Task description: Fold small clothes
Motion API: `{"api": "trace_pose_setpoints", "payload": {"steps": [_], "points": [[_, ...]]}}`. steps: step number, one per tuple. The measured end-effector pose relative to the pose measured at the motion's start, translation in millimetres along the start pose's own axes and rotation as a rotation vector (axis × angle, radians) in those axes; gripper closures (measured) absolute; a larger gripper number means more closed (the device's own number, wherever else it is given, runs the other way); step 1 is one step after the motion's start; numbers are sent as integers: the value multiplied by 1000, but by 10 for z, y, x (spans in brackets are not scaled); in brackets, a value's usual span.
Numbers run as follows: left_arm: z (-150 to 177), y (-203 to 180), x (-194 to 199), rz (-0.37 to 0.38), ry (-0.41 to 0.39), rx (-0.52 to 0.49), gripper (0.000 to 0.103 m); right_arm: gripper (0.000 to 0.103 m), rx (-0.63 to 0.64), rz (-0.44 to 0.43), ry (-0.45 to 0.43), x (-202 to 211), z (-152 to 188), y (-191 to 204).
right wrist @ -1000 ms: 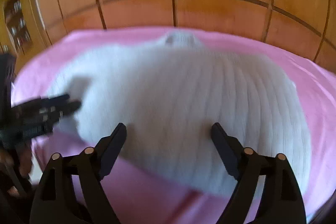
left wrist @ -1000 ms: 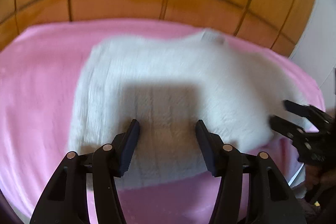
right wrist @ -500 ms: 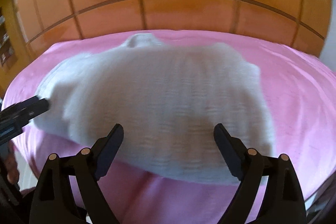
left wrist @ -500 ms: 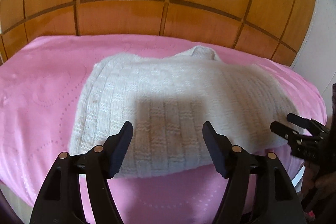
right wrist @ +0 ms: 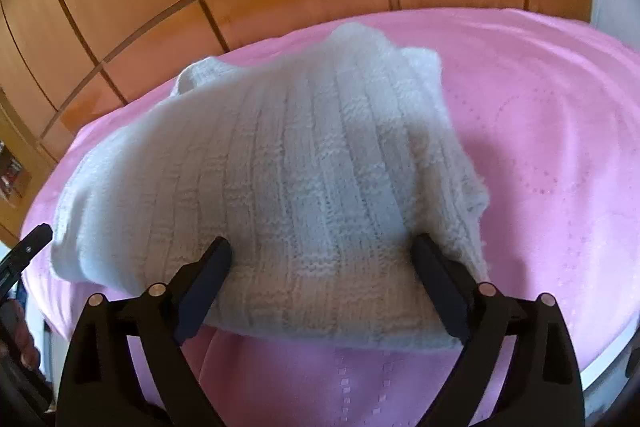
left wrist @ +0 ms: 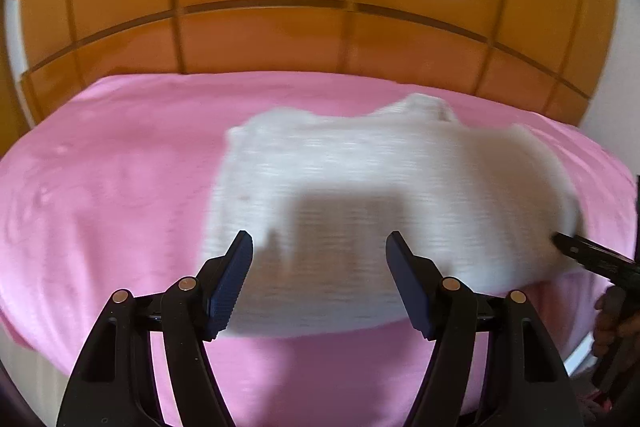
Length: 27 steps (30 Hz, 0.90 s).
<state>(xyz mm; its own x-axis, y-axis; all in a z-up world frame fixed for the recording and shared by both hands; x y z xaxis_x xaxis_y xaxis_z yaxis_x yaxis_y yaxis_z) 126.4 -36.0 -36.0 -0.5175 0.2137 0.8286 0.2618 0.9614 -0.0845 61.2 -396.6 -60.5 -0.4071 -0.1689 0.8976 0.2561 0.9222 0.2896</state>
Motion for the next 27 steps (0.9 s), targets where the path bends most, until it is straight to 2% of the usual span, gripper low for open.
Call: {"api": "trace_pose_setpoints", "payload": {"steps": [4, 7, 8, 10, 11, 12, 13, 14, 16, 21, 24, 25, 27], "points": [[-24, 541, -21, 7, 23, 148, 35, 2, -16, -79, 25, 2, -10, -18], [2, 921, -122, 105, 67, 281, 37, 2, 11, -64, 21, -15, 2, 19], [14, 983, -160, 134, 81, 301, 43, 2, 8, -68, 17, -13, 12, 20], [49, 1028, -242, 192, 114, 317, 50, 2, -23, -95, -3, 13, 16, -5], [73, 1023, -285, 224, 127, 320, 59, 2, -29, -103, -9, 17, 15, -13], [98, 1004, -336, 249, 143, 321, 79, 2, -28, -104, -12, 15, 21, -12], [142, 959, -420, 269, 172, 302, 89, 2, -17, -98, -13, 11, 26, -6], [183, 930, -474, 250, 186, 282, 94, 2, -7, -93, -12, 1, 19, -1], [250, 869, -490, 190, 175, 236, 95, 2, 9, -84, -15, -7, 24, 8], [209, 903, -361, 147, 153, 252, 95, 2, 26, -71, -24, -18, 34, 30], [64, 839, -199, 143, 92, 232, 94, 2, 40, -44, -18, -13, 11, 69], [19, 797, -154, 142, 73, 222, 91, 2, 39, -41, -14, 14, -2, 88], [-101, 711, -120, 153, 38, 199, 68, 2, 27, -79, -25, 136, -65, 144]]}}
Point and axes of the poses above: each gripper's, at about its wrist camera, not at the fingertips, and x roughly against the way its jaws point, y to its left, z to its underside, the point moved 6 cm from there along -x, roughly the way its jaws point, and after that the axes turned 12 degrees about y, right-handed, at the moved point
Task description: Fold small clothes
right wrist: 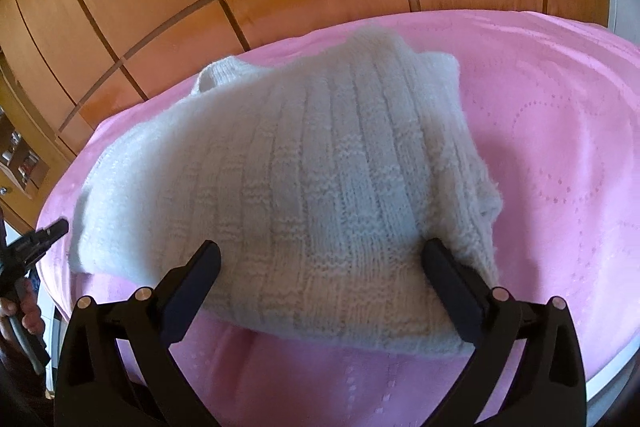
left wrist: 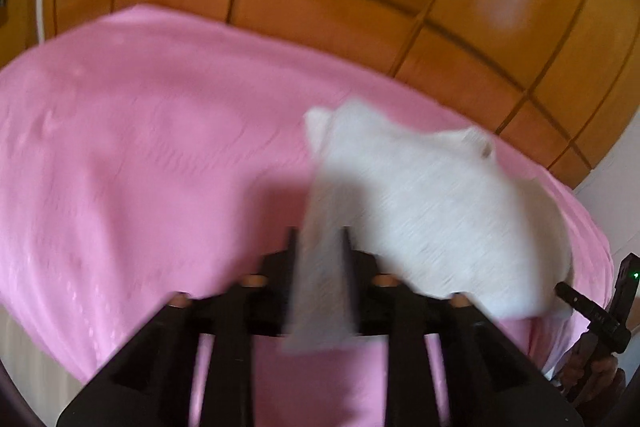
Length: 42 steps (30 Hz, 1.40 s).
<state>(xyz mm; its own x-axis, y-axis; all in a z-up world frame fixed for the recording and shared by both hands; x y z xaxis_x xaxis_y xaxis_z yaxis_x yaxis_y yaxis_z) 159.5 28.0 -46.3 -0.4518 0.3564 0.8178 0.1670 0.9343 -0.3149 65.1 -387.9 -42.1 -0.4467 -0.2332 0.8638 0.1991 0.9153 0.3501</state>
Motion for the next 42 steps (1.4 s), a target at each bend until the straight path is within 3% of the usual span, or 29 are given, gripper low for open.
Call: {"api": "trace_pose_setpoints", "payload": {"steps": [2, 7, 11, 15, 25, 29, 36, 39, 40, 42], "points": [[-78, -167, -1, 8, -29, -43, 58, 2, 0, -24, -41, 142, -120, 32], [-201, -505, -240, -11, -9, -146, 58, 2, -10, -13, -65, 137, -467, -19], [-211, -547, -450, -38, 40, -151, 58, 3, -110, -35, 11, -185, -745, -282], [-219, -470, -643, -50, 87, -133, 56, 2, -188, 47, 68, -496, -867, -646], [-203, -520, -631, -91, 65, -136, 55, 2, -167, -17, 49, -401, -722, -687], [-181, -527, -590, -96, 54, -142, 44, 2, -149, -49, 53, -289, -575, -684], [-156, -544, -554, -101, 47, -135, 44, 2, -120, -141, 67, -135, -277, -545], [-148, -561, -539, -105, 45, -136, 44, 2, -112, -141, 61, -106, -199, -522], [-144, -568, -531, -109, 44, -138, 44, 5, -114, -135, 57, -105, -185, -514], [-136, -581, -516, -113, 42, -141, 44, 20, -125, -110, 49, -84, -168, -518]]}}
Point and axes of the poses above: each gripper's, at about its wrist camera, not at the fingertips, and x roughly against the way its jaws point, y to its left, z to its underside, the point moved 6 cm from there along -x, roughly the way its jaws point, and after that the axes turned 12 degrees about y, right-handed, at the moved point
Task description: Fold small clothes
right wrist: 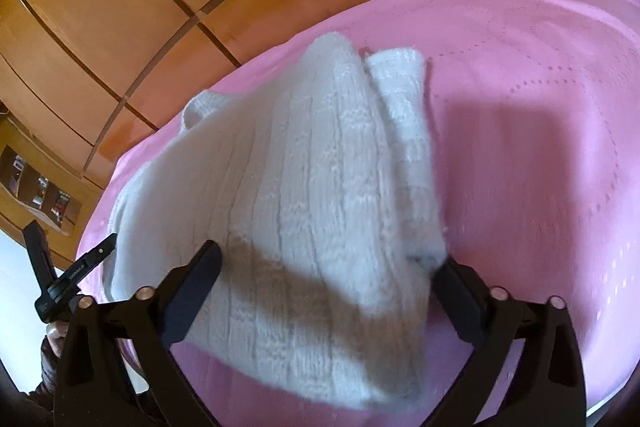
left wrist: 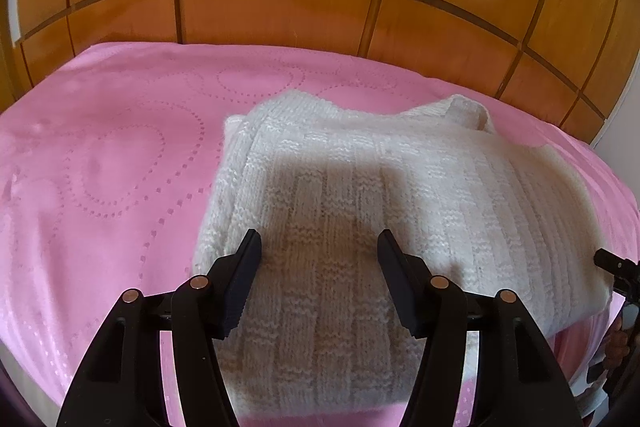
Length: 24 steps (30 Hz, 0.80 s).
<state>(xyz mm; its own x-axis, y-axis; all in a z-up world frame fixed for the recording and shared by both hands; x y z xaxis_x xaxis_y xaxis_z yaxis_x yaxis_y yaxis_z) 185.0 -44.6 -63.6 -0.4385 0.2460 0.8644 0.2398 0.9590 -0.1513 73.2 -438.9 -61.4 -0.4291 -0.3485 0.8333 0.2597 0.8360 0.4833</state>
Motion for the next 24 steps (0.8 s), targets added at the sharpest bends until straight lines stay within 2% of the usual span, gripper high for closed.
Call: {"api": "trace_pose_setpoints", "payload": {"steps": [2, 4, 6, 9, 11, 14, 16, 19, 20, 23, 24], "points": [[14, -18, 17, -4, -3, -1, 43, 45, -7, -5, 1, 18, 17, -9], [26, -39, 44, -7, -11, -2, 35, 53, -8, -18, 6, 24, 33, -14], [30, -56, 68, -8, -20, -6, 34, 52, -21, -30, 12, 8, 30, -26], [37, -80, 97, -13, -25, -12, 34, 41, -30, -78, 17, 0, 28, -36], [47, -107, 128, -15, -35, -15, 34, 21, -13, -115, 12, -7, 42, -1], [59, -150, 162, -27, -43, -29, 34, 2, 39, -131, -7, -20, 70, 106], [63, -173, 172, -27, -41, -36, 34, 2, 61, -111, -18, -30, 93, 127], [82, -189, 191, -19, -36, -39, 32, 2, 25, -143, -29, -1, 88, 87], [89, -196, 196, -16, -36, -40, 28, 2, 12, -151, -26, 7, 77, 65], [108, -226, 222, -8, -37, -46, 28, 2, -14, -155, -19, 44, 54, 10], [111, -240, 229, -7, -39, -50, 28, 2, -54, -184, -26, 76, 41, -37]]}}
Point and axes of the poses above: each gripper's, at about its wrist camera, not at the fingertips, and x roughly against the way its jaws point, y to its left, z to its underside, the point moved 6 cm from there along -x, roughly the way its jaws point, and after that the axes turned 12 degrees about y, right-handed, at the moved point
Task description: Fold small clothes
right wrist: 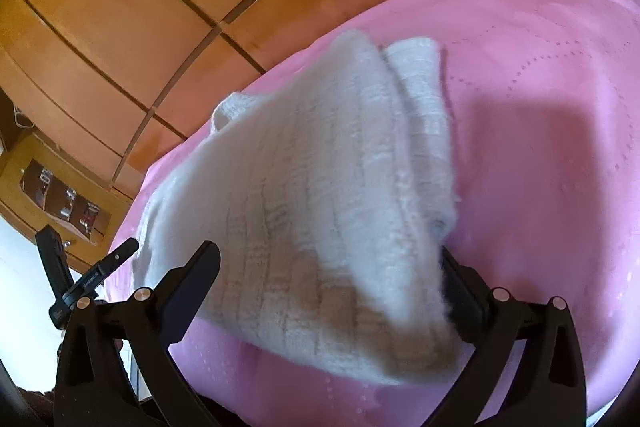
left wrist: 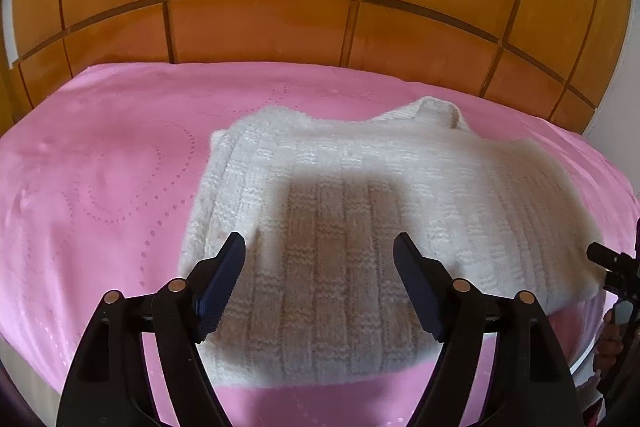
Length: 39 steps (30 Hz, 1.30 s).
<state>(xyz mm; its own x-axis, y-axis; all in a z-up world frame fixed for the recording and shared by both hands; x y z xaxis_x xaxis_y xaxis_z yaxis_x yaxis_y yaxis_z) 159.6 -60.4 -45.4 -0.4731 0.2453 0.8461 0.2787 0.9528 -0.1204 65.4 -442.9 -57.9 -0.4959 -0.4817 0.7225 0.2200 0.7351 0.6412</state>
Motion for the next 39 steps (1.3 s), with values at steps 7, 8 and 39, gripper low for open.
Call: {"api": "trace_pose_setpoints", "payload": {"steps": [7, 8, 39], "points": [[22, -157, 10, -5, 1, -46, 28, 53, -93, -33, 20, 14, -132, -217], [25, -182, 5, -5, 3, -51, 28, 54, -99, -47, 18, 15, -150, -235], [-192, 423, -56, 494, 69, 232, 55, 86, 475, -54, 121, -860, -234, 2629]]}}
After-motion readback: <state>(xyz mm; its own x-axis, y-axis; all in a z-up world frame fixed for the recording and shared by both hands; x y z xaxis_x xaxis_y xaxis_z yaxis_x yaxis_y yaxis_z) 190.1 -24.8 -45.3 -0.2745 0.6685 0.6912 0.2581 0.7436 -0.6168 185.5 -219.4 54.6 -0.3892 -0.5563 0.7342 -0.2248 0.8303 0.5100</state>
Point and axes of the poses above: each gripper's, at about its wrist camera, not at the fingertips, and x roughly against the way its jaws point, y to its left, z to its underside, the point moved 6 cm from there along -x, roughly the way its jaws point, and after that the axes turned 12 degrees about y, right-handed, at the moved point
